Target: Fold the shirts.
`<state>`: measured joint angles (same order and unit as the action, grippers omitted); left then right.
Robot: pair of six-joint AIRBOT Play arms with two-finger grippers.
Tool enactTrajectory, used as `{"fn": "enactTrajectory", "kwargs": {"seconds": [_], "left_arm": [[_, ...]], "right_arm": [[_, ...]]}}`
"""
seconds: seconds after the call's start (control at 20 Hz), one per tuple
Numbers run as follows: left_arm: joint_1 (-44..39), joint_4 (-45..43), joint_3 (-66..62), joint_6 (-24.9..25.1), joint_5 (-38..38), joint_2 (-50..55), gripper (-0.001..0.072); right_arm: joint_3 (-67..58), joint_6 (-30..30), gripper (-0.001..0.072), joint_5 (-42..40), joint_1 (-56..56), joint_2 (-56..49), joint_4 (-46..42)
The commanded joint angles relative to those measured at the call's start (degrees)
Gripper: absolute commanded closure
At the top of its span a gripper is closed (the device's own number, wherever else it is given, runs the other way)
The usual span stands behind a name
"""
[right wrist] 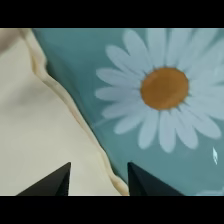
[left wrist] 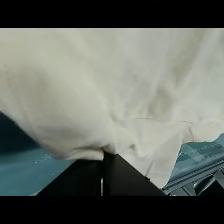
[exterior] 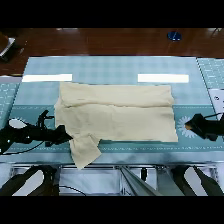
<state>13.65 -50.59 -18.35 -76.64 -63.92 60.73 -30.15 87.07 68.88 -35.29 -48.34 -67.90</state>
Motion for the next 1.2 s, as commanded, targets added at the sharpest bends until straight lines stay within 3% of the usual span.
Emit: {"fn": "enactTrajectory", "kwargs": {"seconds": [0.0,0.5,0.75,0.8,0.85,0.9,0.95,1.15], "left_arm": [[-1.07,-0.09,0.02,0.55,0.74,0.17,0.0688],[-1.07,0.11,0.02,0.57,0.74,0.17,0.0688],[-1.22,0.11,0.02,1.49,1.92,0.17,0.0688],[-1.22,0.17,0.0,1.46,1.97,0.15,0.0688],[-1.09,0.22,-0.39,1.57,1.95,0.15,0.0688],[-0.72,0.09,-1.49,1.68,1.64,0.15,0.0688],[-0.04,0.09,-3.23,1.68,0.92,0.15,0.0688],[1.77,1.75,-14.62,1.64,-0.39,0.22,0.0688]], "right_arm": [[3.61,1.09,0.0299,7.08,-0.59,0.04,-1.4],[6.34,-1.99,0.0299,1.38,3.02,-9.31,3.08],[6.29,-8.28,0.03,-6.38,3.02,-14.51,14.08],[6.27,-9.46,0.0326,-7.02,3.02,-15.41,16.85],[6.16,-12.39,0.0469,-6.97,3.02,-16.13,20.33],[5.77,-16.41,0.0655,-6.1,3.02,-16.24,23.26],[4.87,-19.8,0.0684,-4.52,3.02,-16.26,26.32],[-2.97,-18.95,0.0684,-1.95,3.02,-16.26,26.75]]}}
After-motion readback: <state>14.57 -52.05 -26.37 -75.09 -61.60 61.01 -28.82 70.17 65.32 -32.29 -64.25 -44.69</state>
